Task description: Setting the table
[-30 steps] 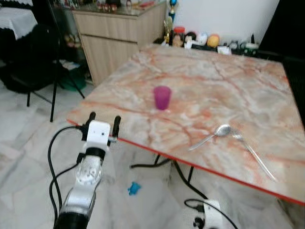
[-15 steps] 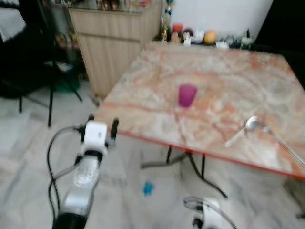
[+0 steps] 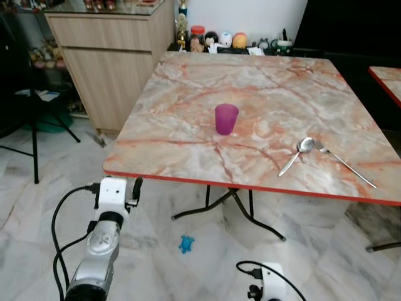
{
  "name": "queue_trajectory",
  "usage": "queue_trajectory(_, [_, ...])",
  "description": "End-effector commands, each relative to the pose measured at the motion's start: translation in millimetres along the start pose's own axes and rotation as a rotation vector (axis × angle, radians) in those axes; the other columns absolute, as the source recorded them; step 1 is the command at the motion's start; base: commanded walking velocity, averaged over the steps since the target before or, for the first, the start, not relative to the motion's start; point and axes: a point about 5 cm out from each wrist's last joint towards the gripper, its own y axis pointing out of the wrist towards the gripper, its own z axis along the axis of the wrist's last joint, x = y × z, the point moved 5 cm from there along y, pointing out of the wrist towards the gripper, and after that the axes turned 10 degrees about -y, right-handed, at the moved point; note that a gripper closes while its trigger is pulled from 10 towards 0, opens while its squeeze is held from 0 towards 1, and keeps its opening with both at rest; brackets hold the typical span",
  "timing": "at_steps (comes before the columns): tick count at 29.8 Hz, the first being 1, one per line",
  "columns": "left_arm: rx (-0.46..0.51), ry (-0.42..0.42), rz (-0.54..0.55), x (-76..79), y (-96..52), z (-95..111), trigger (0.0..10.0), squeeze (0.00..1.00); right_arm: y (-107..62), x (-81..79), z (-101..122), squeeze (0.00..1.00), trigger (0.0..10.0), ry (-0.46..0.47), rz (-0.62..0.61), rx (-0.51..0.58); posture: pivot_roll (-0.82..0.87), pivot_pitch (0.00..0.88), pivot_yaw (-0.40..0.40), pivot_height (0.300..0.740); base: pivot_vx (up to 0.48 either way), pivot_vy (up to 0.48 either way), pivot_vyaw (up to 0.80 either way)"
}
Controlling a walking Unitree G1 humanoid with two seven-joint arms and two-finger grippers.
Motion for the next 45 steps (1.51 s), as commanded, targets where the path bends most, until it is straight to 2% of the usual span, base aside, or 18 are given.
queue_trajectory(1, [-0.038,0.006,0.014,-6.0,-3.0,-11.5,10.0,0.00,0.2,2.7,3.1,0.00,10.0,0.000,-0.009,0.012,0.11,0.001,-0.004,0.740,0.000,0.000,0.00])
queue_trajectory(3, [-0.050,0.045,0.013,-8.4,-5.8,-17.8,10.0,0.00,0.2,2.6,3.3,0.00,10.0,0.001,-0.009,0.013,0.11,0.001,-0.002,0.740,0.000,0.000,0.00])
queue_trajectory(10, [-0.068,0.055,0.068,-20.6,-12.8,-28.6,10.0,0.00,0.2,2.6,3.0,0.00,10.0,0.001,-0.009,0.012,0.11,0.002,-0.003,0.740,0.000,0.000,0.00])
queue_trajectory(21, [-0.192,0.106,0.077,-31.7,-25.2,-61.3,10.0,0.00,0.2,2.6,2.8,0.00,10.0,-0.001,-0.009,0.011,0.11,0.003,-0.003,0.740,0.000,0.000,0.00])
queue_trajectory(24, [-0.266,0.129,0.048,-32.5,-30.5,-77.4,10.0,0.00,0.2,2.4,2.8,0.00,10.0,-0.001,-0.010,0.011,0.11,0.002,-0.002,0.740,0.000,0.000,0.00])
queue_trajectory(26, [-0.361,0.133,0.025,-31.8,-36.3,-95.5,10.0,0.00,0.2,2.6,2.7,0.00,10.0,-0.001,-0.011,0.010,0.11,0.003,-0.002,0.740,0.000,0.000,0.00])
queue_trajectory(33, [-0.486,0.145,-0.008,-25.9,-43.4,-116.2,10.0,0.00,0.2,2.8,2.4,0.00,10.0,0.001,-0.016,0.010,0.10,0.001,0.001,0.740,0.000,0.000,0.00])
queue_trajectory(34, [-0.535,0.152,-0.012,-26.5,-49.0,-124.5,10.0,0.00,0.1,2.9,1.9,0.00,10.0,0.002,-0.018,0.008,0.09,0.001,0.003,0.740,0.000,0.000,0.00])
queue_trajectory(36, [-0.548,0.153,-0.014,-26.8,-50.7,-126.8,10.0,0.00,0.1,2.9,1.8,0.00,10.0,0.002,-0.018,0.008,0.09,0.001,0.003,0.740,0.000,0.000,0.00])
queue_trajectory(38, [-0.602,0.151,-0.011,-30.6,-60.9,-137.4,10.0,0.00,0.0,3.1,1.4,0.00,10.0,0.004,-0.021,0.006,0.09,0.004,0.004,0.740,0.000,0.000,0.00])
queue_trajectory(45, [-0.697,0.157,0.009,-38.1,-82.7,-156.3,10.0,0.00,0.1,2.1,1.8,0.00,10.0,0.001,-0.017,0.006,0.09,0.005,0.004,0.740,0.000,0.000,0.00])
